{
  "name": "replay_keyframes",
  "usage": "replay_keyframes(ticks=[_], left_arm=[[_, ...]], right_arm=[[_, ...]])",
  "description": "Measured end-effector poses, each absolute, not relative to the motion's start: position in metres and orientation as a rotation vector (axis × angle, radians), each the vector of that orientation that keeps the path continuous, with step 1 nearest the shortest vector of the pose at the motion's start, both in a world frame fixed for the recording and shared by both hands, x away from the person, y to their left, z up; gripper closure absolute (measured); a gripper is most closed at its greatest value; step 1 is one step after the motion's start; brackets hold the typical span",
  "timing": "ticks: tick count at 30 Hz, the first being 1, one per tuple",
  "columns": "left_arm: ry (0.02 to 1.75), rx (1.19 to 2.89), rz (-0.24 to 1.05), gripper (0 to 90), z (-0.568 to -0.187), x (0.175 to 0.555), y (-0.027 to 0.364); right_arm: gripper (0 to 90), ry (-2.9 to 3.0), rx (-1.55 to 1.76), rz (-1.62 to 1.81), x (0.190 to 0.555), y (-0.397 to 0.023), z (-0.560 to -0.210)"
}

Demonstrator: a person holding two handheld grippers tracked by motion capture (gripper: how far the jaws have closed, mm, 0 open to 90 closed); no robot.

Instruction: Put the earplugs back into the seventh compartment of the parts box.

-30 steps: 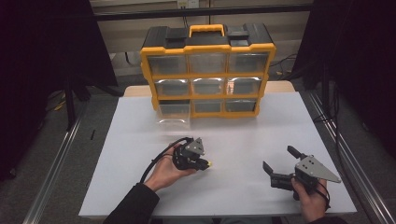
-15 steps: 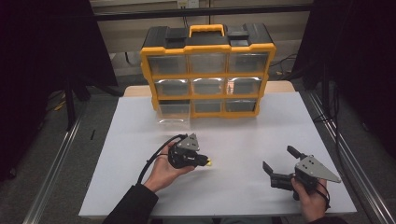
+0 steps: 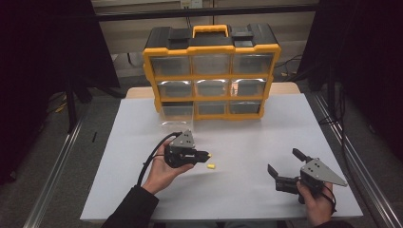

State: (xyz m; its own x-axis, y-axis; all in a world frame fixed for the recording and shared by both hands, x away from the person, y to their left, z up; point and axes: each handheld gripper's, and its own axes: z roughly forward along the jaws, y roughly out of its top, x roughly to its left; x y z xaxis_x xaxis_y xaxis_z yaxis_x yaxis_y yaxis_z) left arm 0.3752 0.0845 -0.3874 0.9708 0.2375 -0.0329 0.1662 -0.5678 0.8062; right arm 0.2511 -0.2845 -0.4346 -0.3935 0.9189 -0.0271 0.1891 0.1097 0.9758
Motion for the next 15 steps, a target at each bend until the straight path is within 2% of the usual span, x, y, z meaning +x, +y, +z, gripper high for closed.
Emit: replay_keyframes(ticks=[15], left_arm=[[0.310,2.120,0.135,81.7,-0.374,0.378,0.099]], right_arm=[[0.0,1.696,1.095,1.335,0.251,-0.285,-0.435]])
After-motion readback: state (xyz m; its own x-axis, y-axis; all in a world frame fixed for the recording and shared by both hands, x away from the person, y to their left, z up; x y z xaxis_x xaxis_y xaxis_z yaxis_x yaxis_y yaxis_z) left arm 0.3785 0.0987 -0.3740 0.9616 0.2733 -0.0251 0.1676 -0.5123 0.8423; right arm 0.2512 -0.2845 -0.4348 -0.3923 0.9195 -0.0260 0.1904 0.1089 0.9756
